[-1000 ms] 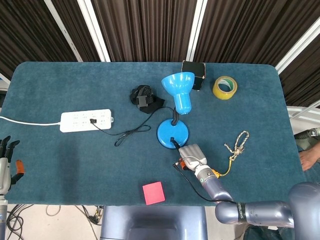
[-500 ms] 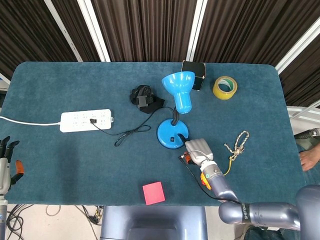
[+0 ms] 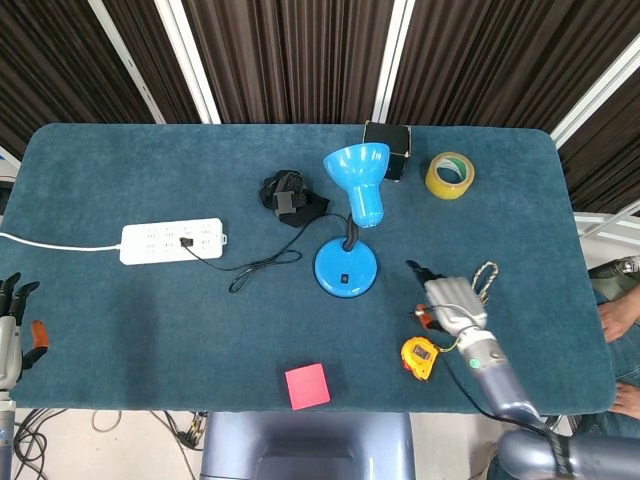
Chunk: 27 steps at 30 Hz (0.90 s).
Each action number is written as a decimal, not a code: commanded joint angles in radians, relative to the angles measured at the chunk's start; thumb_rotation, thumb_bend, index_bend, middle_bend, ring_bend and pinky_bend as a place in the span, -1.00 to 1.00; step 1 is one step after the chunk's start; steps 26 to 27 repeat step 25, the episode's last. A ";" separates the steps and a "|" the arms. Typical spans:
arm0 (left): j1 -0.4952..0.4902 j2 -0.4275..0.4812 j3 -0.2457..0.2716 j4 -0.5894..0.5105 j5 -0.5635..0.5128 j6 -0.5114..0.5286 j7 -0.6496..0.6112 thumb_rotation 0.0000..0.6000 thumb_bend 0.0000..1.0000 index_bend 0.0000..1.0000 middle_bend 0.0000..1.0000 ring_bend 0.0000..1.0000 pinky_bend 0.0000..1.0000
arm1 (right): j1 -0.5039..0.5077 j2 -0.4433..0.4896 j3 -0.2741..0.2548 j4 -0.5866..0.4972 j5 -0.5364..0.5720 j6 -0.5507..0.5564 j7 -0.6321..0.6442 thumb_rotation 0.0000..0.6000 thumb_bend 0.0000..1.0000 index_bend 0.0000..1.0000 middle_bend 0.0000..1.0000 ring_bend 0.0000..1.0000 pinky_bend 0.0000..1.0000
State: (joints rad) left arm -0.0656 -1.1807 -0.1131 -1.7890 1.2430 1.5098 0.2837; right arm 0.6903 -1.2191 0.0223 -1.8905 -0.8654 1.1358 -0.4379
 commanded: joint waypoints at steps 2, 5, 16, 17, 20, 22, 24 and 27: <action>0.000 -0.001 0.001 0.000 0.003 0.002 0.003 1.00 0.28 -0.68 -0.95 -1.00 -1.00 | -0.123 0.128 -0.085 -0.046 -0.159 0.098 0.090 1.00 -0.08 -1.00 -0.70 -0.58 1.00; 0.000 -0.003 0.001 0.000 0.005 0.004 0.006 1.00 0.28 -0.68 -0.95 -1.00 -1.00 | -0.219 0.179 -0.139 -0.022 -0.302 0.206 0.160 1.00 -0.15 -1.00 -0.74 -0.58 1.00; -0.001 -0.012 0.003 0.007 0.015 0.014 0.026 1.00 0.28 -0.68 -0.95 -1.00 -1.00 | -0.489 0.122 -0.213 0.203 -0.604 0.559 0.306 1.00 -0.19 -1.00 -0.86 -0.76 1.00; -0.001 -0.012 0.003 0.007 0.014 0.014 0.027 1.00 0.28 -0.68 -0.95 -1.00 -1.00 | -0.503 0.115 -0.210 0.216 -0.610 0.572 0.297 1.00 -0.20 -1.00 -0.87 -0.79 1.00; -0.001 -0.011 0.003 0.007 0.016 0.015 0.025 1.00 0.28 -0.68 -0.95 -1.00 -1.00 | -0.514 0.119 -0.205 0.221 -0.623 0.569 0.276 1.00 -0.21 -1.00 -0.89 -0.82 1.00; 0.000 -0.011 0.003 0.008 0.019 0.018 0.025 1.00 0.28 -0.68 -0.95 -1.00 -1.00 | -0.520 0.123 -0.201 0.220 -0.627 0.560 0.272 1.00 -0.25 -1.00 -0.89 -0.83 1.00; 0.001 -0.011 0.002 0.007 0.018 0.018 0.023 1.00 0.28 -0.68 -0.95 -1.00 -1.00 | -0.525 0.126 -0.192 0.217 -0.627 0.552 0.275 1.00 -0.28 -1.00 -0.89 -0.84 1.00; 0.001 -0.010 0.002 0.008 0.018 0.019 0.022 1.00 0.28 -0.68 -0.95 -1.00 -1.00 | -0.527 0.127 -0.189 0.216 -0.626 0.550 0.275 1.00 -0.28 -1.00 -0.89 -0.84 1.00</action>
